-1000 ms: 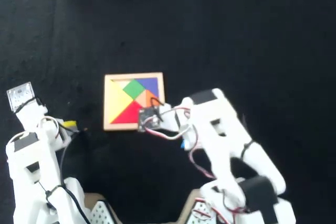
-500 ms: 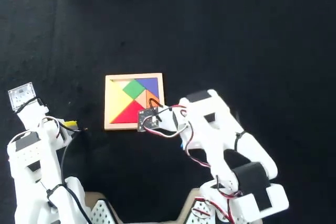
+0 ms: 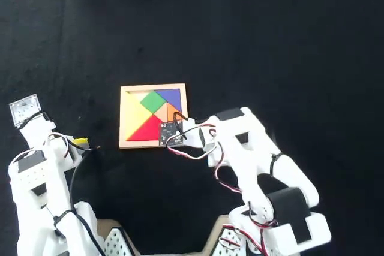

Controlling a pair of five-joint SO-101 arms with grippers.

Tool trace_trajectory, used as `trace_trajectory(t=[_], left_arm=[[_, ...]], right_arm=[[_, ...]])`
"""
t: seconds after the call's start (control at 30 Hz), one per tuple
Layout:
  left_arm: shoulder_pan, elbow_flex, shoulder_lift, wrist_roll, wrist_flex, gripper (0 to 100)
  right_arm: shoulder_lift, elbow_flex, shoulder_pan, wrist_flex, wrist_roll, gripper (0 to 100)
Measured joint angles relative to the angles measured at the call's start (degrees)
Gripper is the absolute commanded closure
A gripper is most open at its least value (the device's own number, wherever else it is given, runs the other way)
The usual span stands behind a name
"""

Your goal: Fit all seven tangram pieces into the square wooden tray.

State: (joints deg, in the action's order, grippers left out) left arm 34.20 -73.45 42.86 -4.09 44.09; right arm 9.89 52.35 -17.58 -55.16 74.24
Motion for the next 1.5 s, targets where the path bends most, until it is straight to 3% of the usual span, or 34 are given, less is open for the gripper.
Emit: trace_trajectory(t=[0.2,0.53,0.7,0.93,1.27,1.5], left_arm=[[0.0,0.0,0.0,0.0,0.0,68],[0.0,0.0,0.0,0.0,0.0,68],[0.0,0.0,0.0,0.0,0.0,68],[0.0,0.0,0.0,0.0,0.0,68],[0.0,0.0,0.0,0.0,0.0,68],[0.0,0.0,0.0,0.0,0.0,68]], right_arm=[[-0.5,-2.0,0.0,-0.8,-1.1,98.8],[-0.5,-14.5,-0.1,-11.6,-4.9,98.8],[-0.5,-18.6,0.1,-14.5,-11.0,97.8],[-0.5,-18.7,1.4,-22.8,-13.2,75.9],[6.2,-1.1,2.9,-10.5,-15.6,75.5],[5.1,0.5,3.0,-4.9,-19.2,75.4]])
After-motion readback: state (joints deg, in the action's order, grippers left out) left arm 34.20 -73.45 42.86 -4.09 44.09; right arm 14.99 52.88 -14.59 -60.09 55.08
